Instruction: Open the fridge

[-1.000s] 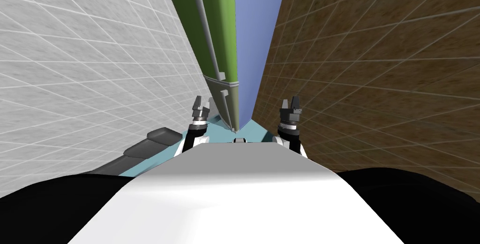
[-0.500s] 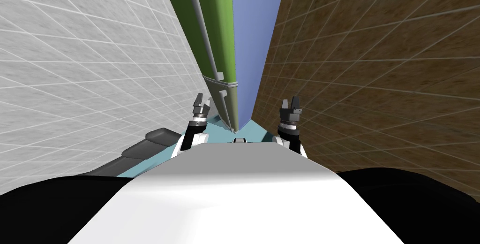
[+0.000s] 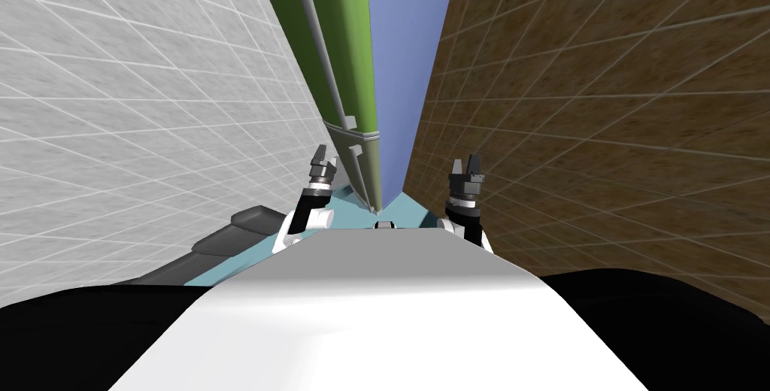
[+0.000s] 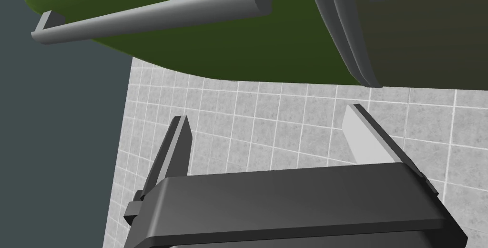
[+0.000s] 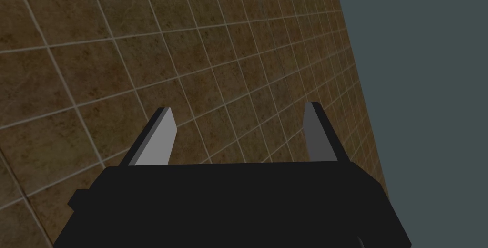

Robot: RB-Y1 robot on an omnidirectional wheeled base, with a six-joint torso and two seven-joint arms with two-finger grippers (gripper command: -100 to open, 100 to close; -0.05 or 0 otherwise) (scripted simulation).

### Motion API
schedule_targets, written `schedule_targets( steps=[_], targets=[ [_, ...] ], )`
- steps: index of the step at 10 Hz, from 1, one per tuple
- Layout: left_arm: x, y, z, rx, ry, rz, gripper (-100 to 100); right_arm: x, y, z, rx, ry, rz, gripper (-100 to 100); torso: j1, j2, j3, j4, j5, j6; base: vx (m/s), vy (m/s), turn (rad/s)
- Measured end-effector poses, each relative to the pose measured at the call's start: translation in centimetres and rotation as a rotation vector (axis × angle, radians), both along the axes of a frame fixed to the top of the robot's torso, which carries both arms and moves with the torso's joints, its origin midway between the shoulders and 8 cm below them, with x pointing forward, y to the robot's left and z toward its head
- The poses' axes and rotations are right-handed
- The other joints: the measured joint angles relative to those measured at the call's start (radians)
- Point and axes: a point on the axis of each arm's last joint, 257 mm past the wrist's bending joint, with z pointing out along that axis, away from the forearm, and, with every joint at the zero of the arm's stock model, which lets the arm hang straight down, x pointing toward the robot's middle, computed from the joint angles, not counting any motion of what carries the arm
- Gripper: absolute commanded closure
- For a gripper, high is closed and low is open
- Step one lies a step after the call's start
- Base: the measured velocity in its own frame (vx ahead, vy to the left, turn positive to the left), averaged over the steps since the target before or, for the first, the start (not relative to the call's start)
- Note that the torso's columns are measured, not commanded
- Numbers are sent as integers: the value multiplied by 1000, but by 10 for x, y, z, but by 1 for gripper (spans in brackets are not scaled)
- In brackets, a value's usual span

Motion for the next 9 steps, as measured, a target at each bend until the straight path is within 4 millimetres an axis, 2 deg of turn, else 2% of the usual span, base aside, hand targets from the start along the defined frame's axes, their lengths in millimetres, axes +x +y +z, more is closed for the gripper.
schedule_targets(
  steps=[9],
  targets=[
    [23,6,15,23,62,50,-100,0,0,0,0,0,0,0,0,0,0,0,0,0,19,-21,0]
  ],
)
